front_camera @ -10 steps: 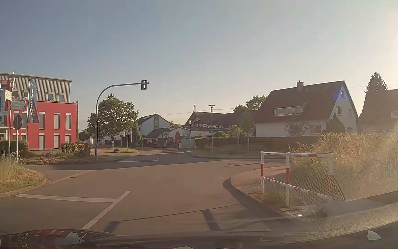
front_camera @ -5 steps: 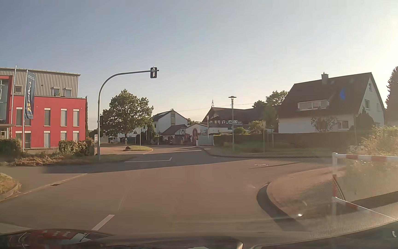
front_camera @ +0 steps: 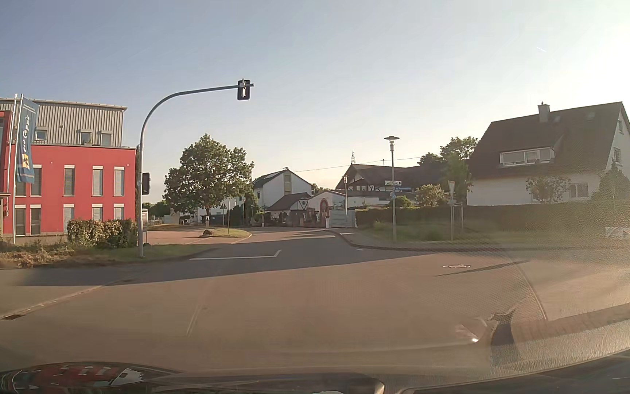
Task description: Follow the waypoints while adhering to traffic rules and regulations
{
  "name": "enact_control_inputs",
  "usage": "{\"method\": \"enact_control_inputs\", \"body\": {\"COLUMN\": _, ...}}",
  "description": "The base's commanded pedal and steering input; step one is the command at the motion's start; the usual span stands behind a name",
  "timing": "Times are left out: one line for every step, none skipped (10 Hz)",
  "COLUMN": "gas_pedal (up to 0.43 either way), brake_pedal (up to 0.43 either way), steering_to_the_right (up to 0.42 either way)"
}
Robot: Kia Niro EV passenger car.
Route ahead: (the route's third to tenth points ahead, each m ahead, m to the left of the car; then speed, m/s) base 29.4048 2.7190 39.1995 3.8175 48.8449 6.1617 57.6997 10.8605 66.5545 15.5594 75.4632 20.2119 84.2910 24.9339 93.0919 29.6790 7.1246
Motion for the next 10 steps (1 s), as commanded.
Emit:
{"method": "enact_control_inputs", "body": {"gas_pedal": 0.157, "brake_pedal": 0.0, "steering_to_the_right": -0.026}}
{"method": "enact_control_inputs", "body": {"gas_pedal": 0.157, "brake_pedal": 0.0, "steering_to_the_right": -0.024}}
{"method": "enact_control_inputs", "body": {"gas_pedal": 0.157, "brake_pedal": 0.0, "steering_to_the_right": -0.018}}
{"method": "enact_control_inputs", "body": {"gas_pedal": 0.157, "brake_pedal": 0.0, "steering_to_the_right": -0.014}}
{"method": "enact_control_inputs", "body": {"gas_pedal": 0.157, "brake_pedal": 0.0, "steering_to_the_right": -0.012}}
{"method": "enact_control_inputs", "body": {"gas_pedal": 0.157, "brake_pedal": 0.0, "steering_to_the_right": -0.011}}
{"method": "enact_control_inputs", "body": {"gas_pedal": 0.157, "brake_pedal": 0.0, "steering_to_the_right": -0.011}}
{"method": "enact_control_inputs", "body": {"gas_pedal": 0.157, "brake_pedal": 0.0, "steering_to_the_right": -0.012}}
{"method": "enact_control_inputs", "body": {"gas_pedal": 0.157, "brake_pedal": 0.0, "steering_to_the_right": -0.012}}
{"method": "enact_control_inputs", "body": {"gas_pedal": 0.157, "brake_pedal": 0.0, "steering_to_the_right": -0.009}}
